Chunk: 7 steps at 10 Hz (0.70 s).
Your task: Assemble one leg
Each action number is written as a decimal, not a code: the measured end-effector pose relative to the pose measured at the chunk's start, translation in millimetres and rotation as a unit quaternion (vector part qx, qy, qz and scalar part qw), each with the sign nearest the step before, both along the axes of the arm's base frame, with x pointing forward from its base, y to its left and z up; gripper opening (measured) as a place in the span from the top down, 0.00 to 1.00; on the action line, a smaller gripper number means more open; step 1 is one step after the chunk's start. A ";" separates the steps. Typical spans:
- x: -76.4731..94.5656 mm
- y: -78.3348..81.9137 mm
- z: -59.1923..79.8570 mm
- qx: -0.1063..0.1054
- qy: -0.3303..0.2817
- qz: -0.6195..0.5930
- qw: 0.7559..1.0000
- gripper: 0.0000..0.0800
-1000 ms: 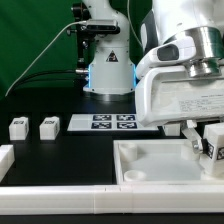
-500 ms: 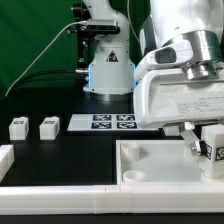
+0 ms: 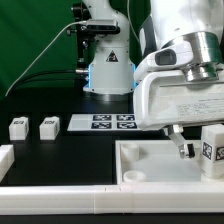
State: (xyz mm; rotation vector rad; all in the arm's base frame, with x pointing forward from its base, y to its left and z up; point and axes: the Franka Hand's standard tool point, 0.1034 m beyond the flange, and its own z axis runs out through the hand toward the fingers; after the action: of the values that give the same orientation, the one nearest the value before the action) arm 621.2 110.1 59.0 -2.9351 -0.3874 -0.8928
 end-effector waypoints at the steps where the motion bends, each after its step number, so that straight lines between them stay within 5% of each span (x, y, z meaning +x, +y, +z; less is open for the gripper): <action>1: 0.1 -0.2 0.5 0.000 0.000 0.000 1.000 0.19; 7: -0.8 -5.3 35.3 -0.002 0.031 0.003 1.000 0.19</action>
Offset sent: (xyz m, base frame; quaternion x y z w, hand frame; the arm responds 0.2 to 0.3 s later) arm -0.0121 -0.0022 0.0167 0.0170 -0.0354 -0.0021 0.9992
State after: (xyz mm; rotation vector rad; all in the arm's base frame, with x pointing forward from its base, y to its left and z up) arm 620.4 104.8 94.3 -2.9559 -0.3944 -0.7987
